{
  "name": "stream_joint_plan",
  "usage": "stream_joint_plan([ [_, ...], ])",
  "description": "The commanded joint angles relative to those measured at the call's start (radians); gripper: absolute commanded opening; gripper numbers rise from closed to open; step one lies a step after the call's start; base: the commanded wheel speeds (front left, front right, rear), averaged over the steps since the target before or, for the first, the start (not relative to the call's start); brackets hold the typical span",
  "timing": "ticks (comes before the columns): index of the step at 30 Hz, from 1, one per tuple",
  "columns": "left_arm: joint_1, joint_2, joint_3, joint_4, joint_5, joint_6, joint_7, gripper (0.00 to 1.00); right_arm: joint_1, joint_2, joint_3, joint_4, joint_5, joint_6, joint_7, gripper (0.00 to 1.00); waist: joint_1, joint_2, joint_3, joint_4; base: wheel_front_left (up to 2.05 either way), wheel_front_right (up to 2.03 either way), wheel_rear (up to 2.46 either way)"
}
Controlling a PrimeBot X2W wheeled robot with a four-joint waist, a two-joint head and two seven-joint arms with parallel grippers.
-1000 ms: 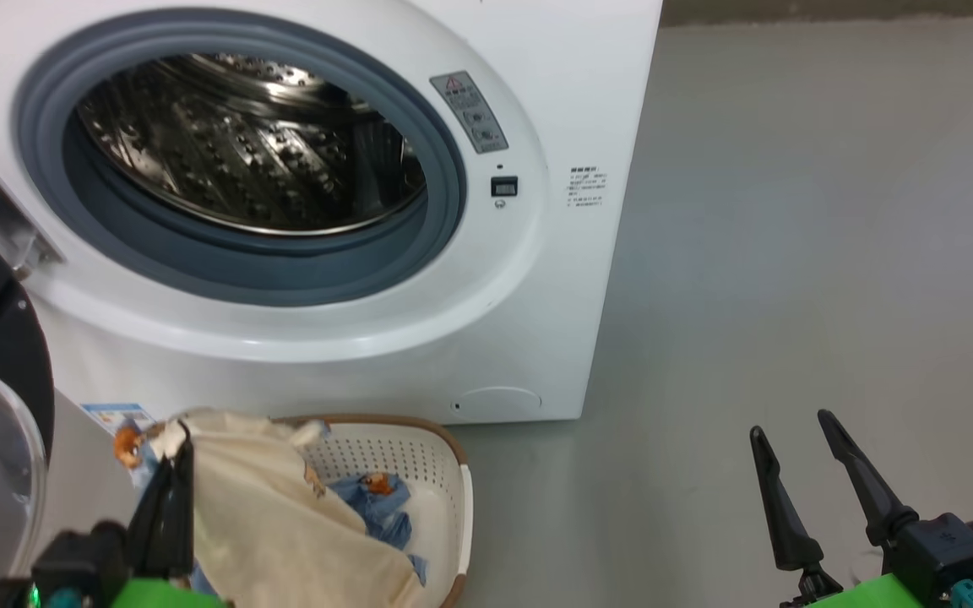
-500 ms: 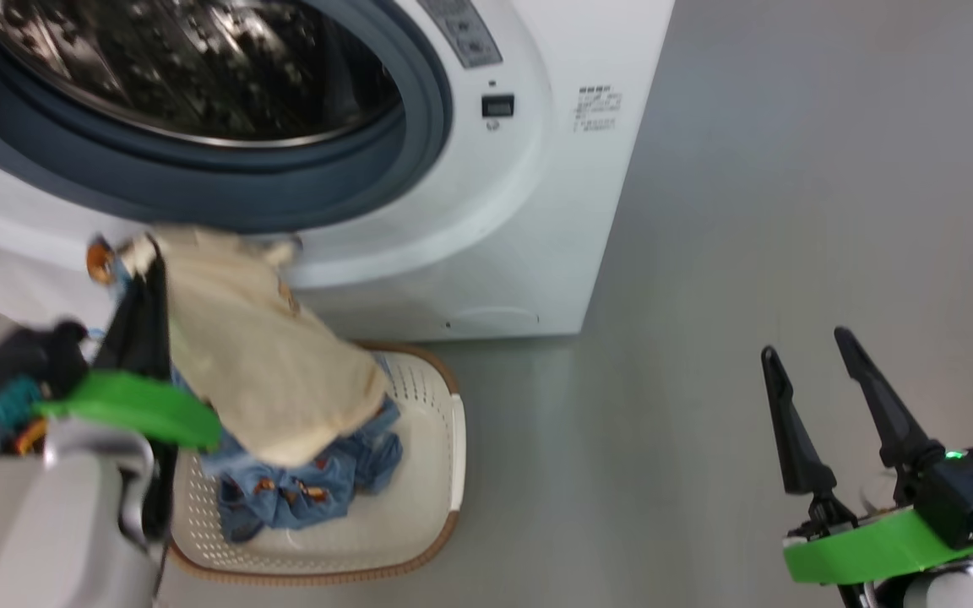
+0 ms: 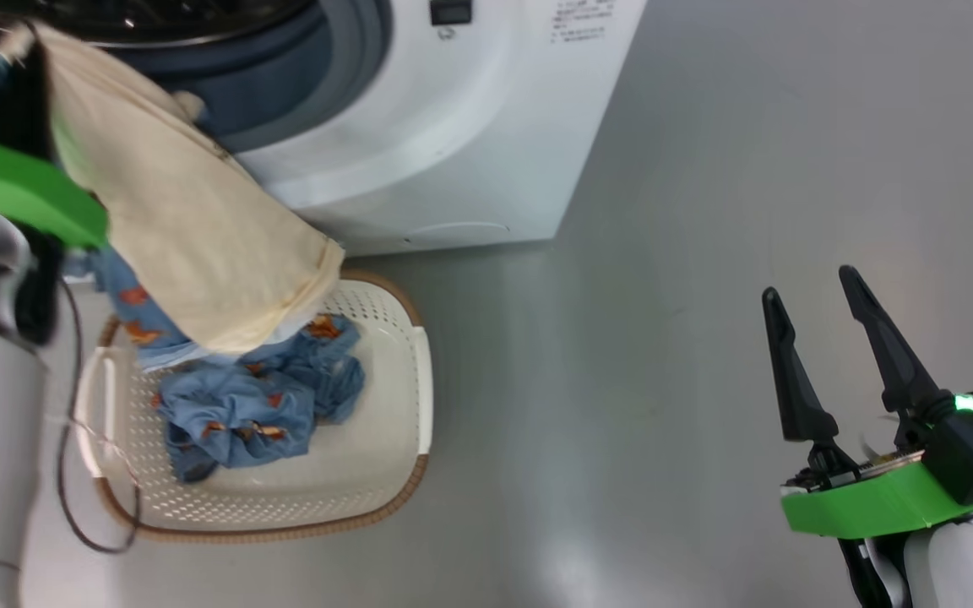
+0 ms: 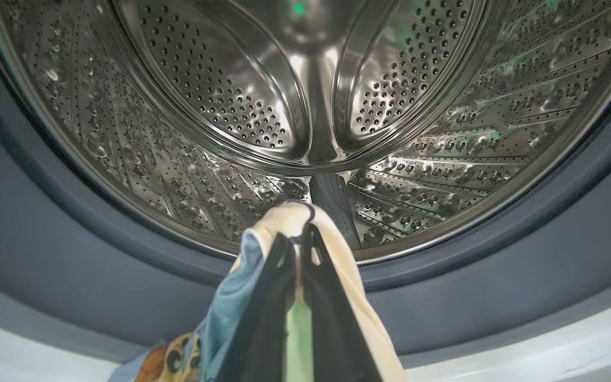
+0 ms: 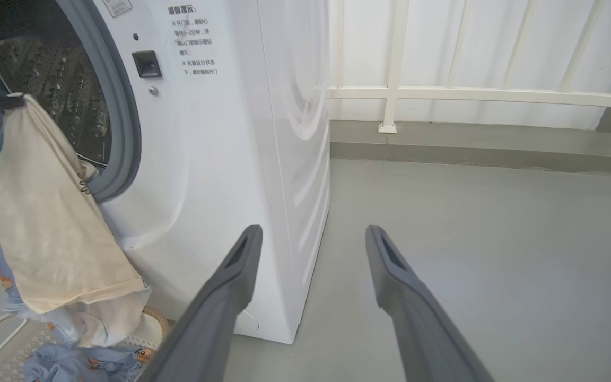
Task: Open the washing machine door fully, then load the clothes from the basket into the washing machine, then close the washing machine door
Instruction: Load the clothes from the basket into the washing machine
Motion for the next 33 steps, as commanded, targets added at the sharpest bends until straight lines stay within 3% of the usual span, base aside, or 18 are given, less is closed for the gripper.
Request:
stream_joint_plan([
  [1,-0.044,0.067,0.018,-0.008,-0.014,-0.009,0.012,0.0,-0.013,-0.006,0.031,-0.022,0.008,0.002,-0.009,1.0,0.0,-0.0001,0.051,-0.043,0.0,0.0,0.0],
  [7,-0.155,0.158,-0.076,-0.003,-0.117,-0.01,0.118,0.0,-0.035,-0.004,0.043,-0.011,0.014,0.002,-0.012,1.0,0.0,-0.0001,0.092,-0.094,0.0,0.0,0.0],
  [15,-0.27,0.294,-0.133,-0.013,-0.221,-0.01,0.196,0.0,-0.054,0.008,0.057,-0.022,0.026,0.002,-0.013,1.0,0.0,-0.0001,0.156,-0.165,0.0,0.0,0.0],
  [22,-0.364,0.352,-0.155,-0.012,-0.253,-0.01,0.221,0.0,-0.068,0.016,0.072,-0.04,0.035,0.002,-0.013,1.0,0.0,-0.0001,0.23,-0.22,0.0,0.0,0.0],
  [27,-0.436,0.382,-0.157,-0.013,-0.224,-0.004,0.164,0.0,-0.082,0.02,0.079,-0.043,0.044,0.002,-0.013,1.0,0.0,-0.0001,0.27,-0.248,0.0,0.0,0.0],
  [33,-0.512,0.395,-0.139,-0.002,-0.166,0.054,0.002,0.0,-0.092,0.025,0.079,-0.044,0.05,0.002,-0.013,1.0,0.0,-0.0001,0.296,-0.263,0.0,0.0,0.0],
])
